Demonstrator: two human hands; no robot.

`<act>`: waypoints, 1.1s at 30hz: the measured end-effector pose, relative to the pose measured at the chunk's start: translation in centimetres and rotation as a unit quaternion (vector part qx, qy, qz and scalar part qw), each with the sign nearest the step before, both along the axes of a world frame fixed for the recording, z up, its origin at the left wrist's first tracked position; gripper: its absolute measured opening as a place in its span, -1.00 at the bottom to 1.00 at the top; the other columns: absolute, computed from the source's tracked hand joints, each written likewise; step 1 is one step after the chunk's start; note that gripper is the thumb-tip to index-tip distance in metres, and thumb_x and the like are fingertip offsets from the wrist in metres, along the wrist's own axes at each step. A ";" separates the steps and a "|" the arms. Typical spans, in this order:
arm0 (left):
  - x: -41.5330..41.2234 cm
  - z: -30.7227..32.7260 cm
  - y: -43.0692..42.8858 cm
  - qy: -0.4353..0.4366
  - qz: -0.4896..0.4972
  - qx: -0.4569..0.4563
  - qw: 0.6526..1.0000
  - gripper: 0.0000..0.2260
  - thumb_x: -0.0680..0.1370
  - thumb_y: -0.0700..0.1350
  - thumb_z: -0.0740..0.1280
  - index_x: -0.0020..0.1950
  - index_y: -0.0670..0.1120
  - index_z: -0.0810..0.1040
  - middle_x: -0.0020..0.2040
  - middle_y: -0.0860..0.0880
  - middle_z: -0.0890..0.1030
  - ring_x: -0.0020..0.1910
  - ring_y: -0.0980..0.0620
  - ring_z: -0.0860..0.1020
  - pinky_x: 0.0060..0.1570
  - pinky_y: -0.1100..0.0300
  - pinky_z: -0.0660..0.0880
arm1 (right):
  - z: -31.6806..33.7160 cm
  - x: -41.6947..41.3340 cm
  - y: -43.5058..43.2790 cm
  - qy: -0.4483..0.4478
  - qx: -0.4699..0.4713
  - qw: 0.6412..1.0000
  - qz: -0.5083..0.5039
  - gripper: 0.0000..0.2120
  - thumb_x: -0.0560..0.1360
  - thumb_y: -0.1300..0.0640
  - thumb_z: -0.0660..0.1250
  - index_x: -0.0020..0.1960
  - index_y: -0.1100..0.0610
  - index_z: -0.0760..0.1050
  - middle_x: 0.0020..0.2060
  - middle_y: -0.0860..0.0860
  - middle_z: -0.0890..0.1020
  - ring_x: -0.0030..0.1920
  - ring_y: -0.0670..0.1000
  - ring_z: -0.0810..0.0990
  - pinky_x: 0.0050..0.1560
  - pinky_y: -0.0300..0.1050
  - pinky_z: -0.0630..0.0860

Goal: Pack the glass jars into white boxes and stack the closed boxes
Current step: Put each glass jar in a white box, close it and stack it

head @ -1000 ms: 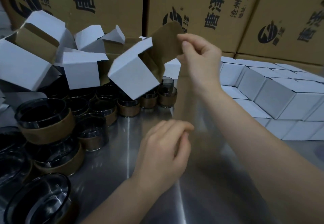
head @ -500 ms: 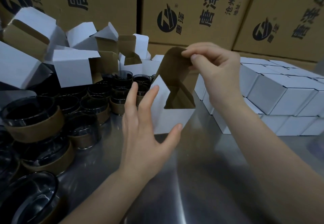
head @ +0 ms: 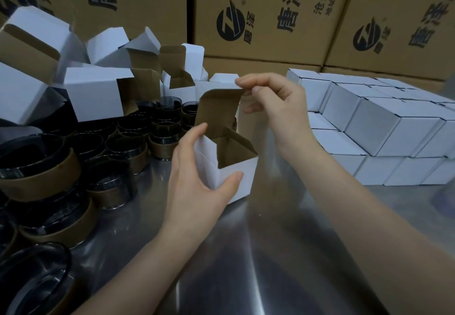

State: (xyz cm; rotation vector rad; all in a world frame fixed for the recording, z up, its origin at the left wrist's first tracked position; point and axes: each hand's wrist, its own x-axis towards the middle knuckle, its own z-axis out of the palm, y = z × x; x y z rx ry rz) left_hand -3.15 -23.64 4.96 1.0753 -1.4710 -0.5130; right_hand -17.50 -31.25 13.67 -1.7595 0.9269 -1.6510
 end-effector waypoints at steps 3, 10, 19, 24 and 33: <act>0.0 0.0 0.0 0.039 0.022 0.007 0.999 -0.27 0.34 -0.02 0.57 0.24 0.46 0.19 0.31 0.34 0.35 0.36 0.30 0.32 0.21 0.33 0.29 | -1.5 -0.3 -1.4 -0.016 0.084 0.992 -0.094 -0.71 0.53 0.33 0.18 0.00 0.05 0.61 -0.01 -0.03 0.67 -0.01 -0.13 0.61 -0.01 -0.20 0.57; 0.2 -0.2 -0.6 0.076 0.062 0.017 0.995 -0.25 0.30 -0.11 0.61 0.23 0.28 0.20 0.26 0.11 0.44 0.24 0.15 0.47 0.15 0.21 0.44 | -5.7 -0.5 -3.8 0.106 0.248 0.957 -0.106 -0.48 0.55 0.19 0.31 0.48 0.02 0.30 0.38 0.03 0.44 0.35 0.02 0.44 0.37 0.04 0.41; 0.5 -0.6 -1.0 0.085 0.072 0.015 0.994 -0.29 0.31 -0.17 0.59 0.20 0.15 0.17 0.24 -0.04 0.43 0.21 0.04 0.48 0.16 0.22 0.43 | -6.7 1.8 -6.4 0.125 0.282 0.950 -0.050 -0.18 0.45 0.09 0.50 0.55 0.10 0.11 0.48 0.08 0.33 0.44 0.12 0.35 0.36 0.01 0.38; 0.4 -0.8 -1.1 0.068 0.073 0.024 0.995 -0.29 0.31 -0.17 0.59 0.19 0.16 0.16 0.23 0.00 0.42 0.20 0.11 0.47 0.02 0.52 0.36 | -6.7 3.0 -7.3 0.164 0.270 0.941 -0.119 -0.30 0.42 -0.07 0.50 0.45 0.04 0.28 0.34 0.00 0.50 0.34 0.10 0.46 0.36 0.17 0.37; 0.5 -0.8 -1.1 0.077 0.059 0.030 0.995 -0.29 0.33 -0.22 0.58 0.22 0.10 0.17 0.22 -0.01 0.45 0.14 0.12 0.50 -0.05 0.59 0.35 | -5.7 1.2 -5.7 -0.009 0.279 0.958 -0.064 -0.62 0.38 0.02 0.55 0.07 -0.04 0.42 -0.14 -0.20 0.52 -0.16 -0.21 0.51 -0.29 -0.38 0.43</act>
